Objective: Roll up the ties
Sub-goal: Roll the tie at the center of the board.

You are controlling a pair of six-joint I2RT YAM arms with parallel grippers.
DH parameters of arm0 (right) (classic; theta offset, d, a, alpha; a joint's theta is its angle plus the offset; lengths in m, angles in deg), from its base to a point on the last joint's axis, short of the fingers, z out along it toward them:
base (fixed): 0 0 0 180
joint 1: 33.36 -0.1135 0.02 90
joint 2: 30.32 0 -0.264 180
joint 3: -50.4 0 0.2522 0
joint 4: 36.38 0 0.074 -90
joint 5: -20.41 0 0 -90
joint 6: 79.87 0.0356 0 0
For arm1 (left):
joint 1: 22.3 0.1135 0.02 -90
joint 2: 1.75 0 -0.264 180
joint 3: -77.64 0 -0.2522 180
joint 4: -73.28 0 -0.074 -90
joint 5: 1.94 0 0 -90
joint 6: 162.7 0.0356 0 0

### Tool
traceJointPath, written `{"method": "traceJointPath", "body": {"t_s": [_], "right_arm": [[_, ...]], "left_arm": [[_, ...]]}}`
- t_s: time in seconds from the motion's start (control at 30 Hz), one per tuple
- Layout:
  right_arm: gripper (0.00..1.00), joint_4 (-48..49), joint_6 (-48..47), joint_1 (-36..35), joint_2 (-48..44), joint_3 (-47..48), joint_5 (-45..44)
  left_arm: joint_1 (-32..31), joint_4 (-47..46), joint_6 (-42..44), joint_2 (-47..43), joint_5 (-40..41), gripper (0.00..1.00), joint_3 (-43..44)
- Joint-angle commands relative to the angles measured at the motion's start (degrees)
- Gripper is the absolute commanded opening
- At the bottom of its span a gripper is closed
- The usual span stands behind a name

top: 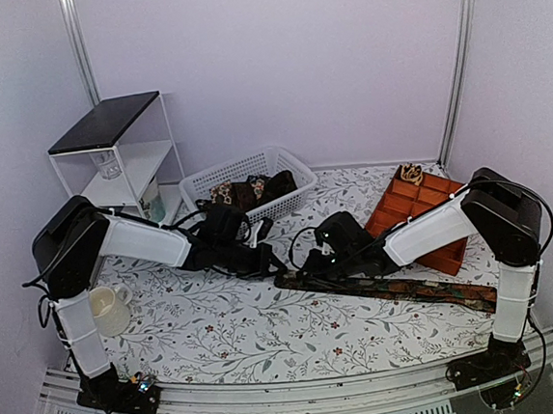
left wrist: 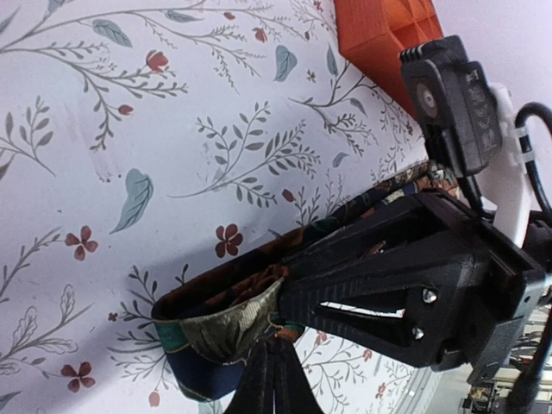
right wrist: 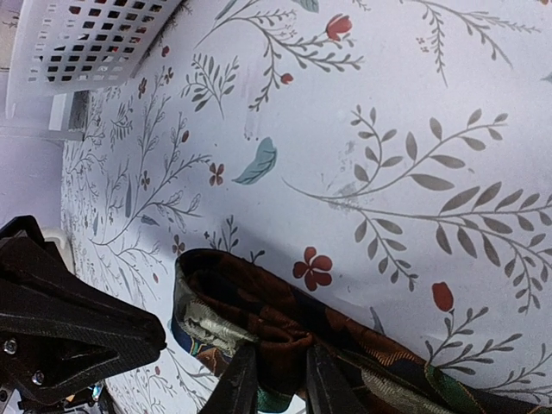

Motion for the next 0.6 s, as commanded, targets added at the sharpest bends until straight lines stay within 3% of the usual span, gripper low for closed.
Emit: {"method": "traceJointPath", "body": {"t_s": [0.0,0.37,0.57], "right_arm": [[0.2,0.77,-1.09,0.23,1.58,-0.66,0.85],[0.14,1.47,-0.98,0.2,2.74,-2.44,0.45],[0.14,1.35,-1.09,0.18,3.88,-2.25,0.5]], "left_arm": [[0.08,0.39,0.0,0.34,0.48,0.0,-0.28],[0.14,1.24,-0.1,2.5,2.07,0.0,-1.14],[1.58,2.78,0.31,-1.52,5.42,0.0,-2.9]]}}
